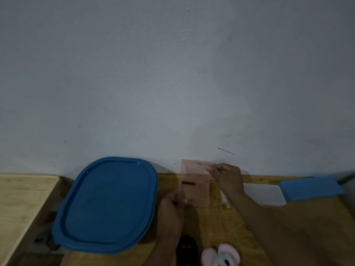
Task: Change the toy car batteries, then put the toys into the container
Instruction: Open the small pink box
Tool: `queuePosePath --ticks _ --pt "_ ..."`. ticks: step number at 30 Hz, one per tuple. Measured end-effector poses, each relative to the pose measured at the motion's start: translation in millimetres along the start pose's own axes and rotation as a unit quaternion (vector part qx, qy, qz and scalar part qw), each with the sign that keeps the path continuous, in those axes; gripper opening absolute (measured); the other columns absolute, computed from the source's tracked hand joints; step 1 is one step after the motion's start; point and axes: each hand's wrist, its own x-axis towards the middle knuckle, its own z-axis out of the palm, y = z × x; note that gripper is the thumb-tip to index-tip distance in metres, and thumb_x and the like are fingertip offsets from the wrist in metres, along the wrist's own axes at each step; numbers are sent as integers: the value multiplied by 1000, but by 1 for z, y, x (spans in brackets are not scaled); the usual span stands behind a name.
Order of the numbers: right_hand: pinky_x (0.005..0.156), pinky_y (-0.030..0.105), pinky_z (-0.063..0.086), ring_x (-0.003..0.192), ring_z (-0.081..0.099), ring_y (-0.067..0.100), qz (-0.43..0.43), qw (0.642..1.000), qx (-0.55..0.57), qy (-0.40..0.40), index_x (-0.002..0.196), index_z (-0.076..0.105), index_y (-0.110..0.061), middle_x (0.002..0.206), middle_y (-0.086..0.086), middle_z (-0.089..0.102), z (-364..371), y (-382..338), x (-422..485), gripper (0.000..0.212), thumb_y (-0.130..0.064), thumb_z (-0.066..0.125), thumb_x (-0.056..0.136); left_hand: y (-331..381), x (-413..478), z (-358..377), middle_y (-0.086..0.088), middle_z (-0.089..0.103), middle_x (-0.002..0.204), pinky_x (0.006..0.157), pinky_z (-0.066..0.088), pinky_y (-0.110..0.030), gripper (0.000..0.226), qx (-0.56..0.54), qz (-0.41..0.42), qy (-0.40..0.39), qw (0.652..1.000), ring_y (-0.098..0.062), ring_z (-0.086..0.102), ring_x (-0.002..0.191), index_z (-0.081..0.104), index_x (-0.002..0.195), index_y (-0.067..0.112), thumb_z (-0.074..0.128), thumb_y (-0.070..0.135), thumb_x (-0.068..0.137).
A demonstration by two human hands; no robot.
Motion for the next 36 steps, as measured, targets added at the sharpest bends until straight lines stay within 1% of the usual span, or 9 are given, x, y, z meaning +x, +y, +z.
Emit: queuePosePath --ticks 4,7,15,18,21,24,28,32,36 --pt "67 38 55 60 66 19 -10 998 -47 35 68 73 -11 64 3 70 6 -4 0 18 -26 79 77 -3 1 1 19 67 84 67 46 -16 6 20 -3 13 1000 4 61 82 65 86 34 64 30 91" --pt "69 33 55 64 67 17 -7 998 -60 34 68 73 -12 67 1 70 6 -6 2 17 -26 79 76 -4 2 0 16 68 87 72 50 -22 3 27 -3 10 1000 -2 63 84 67 88 32 65 31 90" --pt "62 20 45 75 65 13 1 997 -75 22 78 73 -7 80 3 71 0 -6 -2 17 -21 82 72 3 -2 -4 19 65 82 60 39 -11 19 2 -15 -13 1000 7 57 78 59 79 36 66 22 90" --pt "66 24 46 77 63 14 7 995 -94 37 81 72 -8 81 2 70 -6 -8 -7 19 -22 81 74 4 -3 -5 19 66 83 61 39 -13 19 -2 -12 -19 1000 6 58 78 60 80 36 66 21 90" --pt "68 26 50 78 64 16 -28 985 -168 42 78 70 -14 79 -1 69 -8 -5 -20 6 -17 74 80 4 -4 -5 19 65 85 61 39 -12 15 -2 -4 -23 1000 8 56 79 60 86 35 65 22 90" --pt "66 19 48 81 63 12 -122 955 -268 -34 84 72 -18 83 -6 69 -2 -1 -35 4 -15 68 84 5 -4 -5 22 64 85 61 39 -11 16 -2 15 -29 999 10 56 79 60 92 38 63 22 92" --pt "78 26 46 97 60 17 -223 874 -407 -141 108 71 -21 107 -1 69 18 -2 -41 23 -17 56 91 2 -2 -5 21 66 86 61 41 -7 15 3 18 -34 999 11 57 78 61 91 43 59 28 94" --pt "86 30 47 104 58 22 -242 827 -480 -165 115 67 -19 114 4 65 30 -7 -36 27 -28 60 90 -2 1 -4 14 69 97 63 38 -4 18 14 20 -26 999 10 55 83 66 109 30 55 35 96" --pt "83 34 48 102 56 26 -238 778 -552 -183 109 67 -15 110 7 61 37 -3 -31 44 -45 72 77 -1 3 -5 15 66 93 62 40 -5 12 22 26 -34 999 10 54 81 63 103 31 57 24 96"
